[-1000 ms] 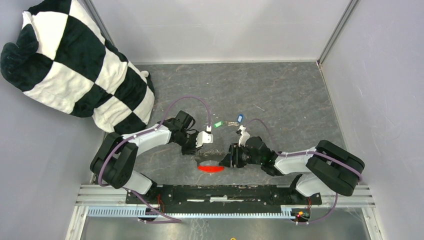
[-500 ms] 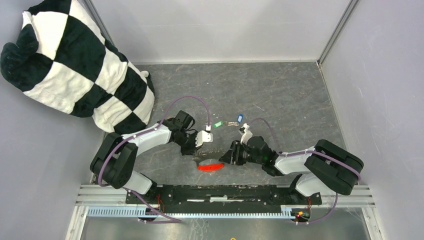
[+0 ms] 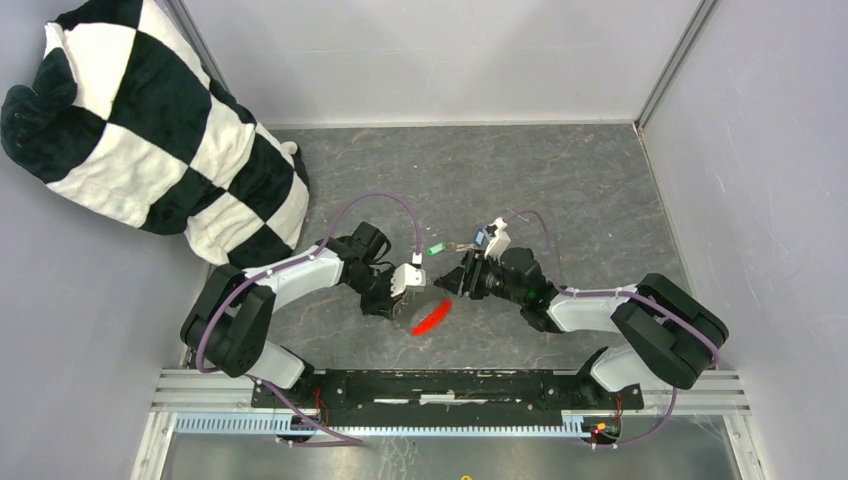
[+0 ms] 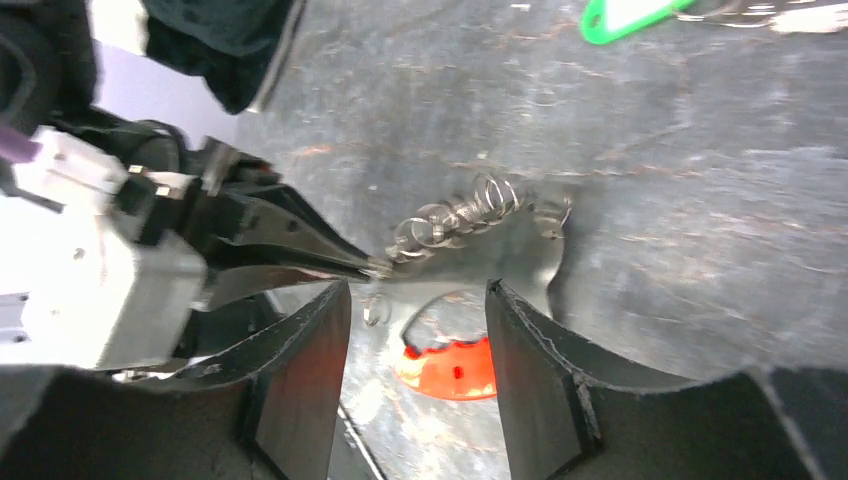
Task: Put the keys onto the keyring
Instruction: Adjust the keyring at the center of the board.
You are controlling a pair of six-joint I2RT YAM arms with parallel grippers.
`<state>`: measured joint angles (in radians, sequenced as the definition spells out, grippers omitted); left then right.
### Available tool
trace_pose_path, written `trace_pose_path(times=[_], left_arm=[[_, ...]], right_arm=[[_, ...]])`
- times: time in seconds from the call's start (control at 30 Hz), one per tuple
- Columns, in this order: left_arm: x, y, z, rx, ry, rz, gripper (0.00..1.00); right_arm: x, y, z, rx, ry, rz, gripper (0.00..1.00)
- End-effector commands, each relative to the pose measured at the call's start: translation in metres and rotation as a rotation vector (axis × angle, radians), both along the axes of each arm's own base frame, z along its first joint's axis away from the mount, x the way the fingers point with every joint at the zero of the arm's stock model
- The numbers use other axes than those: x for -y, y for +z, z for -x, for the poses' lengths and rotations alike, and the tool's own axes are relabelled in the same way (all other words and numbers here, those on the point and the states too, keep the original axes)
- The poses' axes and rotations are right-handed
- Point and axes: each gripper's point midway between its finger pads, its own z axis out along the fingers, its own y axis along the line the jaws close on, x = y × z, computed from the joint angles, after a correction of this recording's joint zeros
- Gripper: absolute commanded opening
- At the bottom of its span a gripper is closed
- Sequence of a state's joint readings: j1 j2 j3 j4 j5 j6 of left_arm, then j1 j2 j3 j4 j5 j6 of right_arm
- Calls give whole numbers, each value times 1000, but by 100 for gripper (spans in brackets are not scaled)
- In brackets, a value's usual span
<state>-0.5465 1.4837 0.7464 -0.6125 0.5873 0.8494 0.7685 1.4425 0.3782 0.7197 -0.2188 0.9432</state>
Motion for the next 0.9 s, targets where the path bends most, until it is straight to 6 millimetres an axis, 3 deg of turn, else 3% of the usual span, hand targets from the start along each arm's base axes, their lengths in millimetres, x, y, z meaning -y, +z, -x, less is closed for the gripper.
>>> trace_pose_path(times=[0.0,0.2,0.33,0.5,0.63,0.77,0.87], left_arm=[[7,20,-6,2,12,49,16],[3,19,-2,-18,18,47,17],[5,26,-8,6,16,64,18],[16,37,-41,103,33,97,18],[19,25,-64,183,32,75,19],[13,4,-59,145,-6,23,20],[17,4,-49,88,-22,48,24]], right_arm=[[17,-12,-5,10,4,101,59],[46,-40,9,-73,-29,216,62],[53,-47,34,-155,-21,181,63],[38,-49,57,-183,39,182,64],[26,-58,64,-240,34,190,64],[26,-68,66,-284,-55,163,64],[21,-68,61,-293,-96,130,65]])
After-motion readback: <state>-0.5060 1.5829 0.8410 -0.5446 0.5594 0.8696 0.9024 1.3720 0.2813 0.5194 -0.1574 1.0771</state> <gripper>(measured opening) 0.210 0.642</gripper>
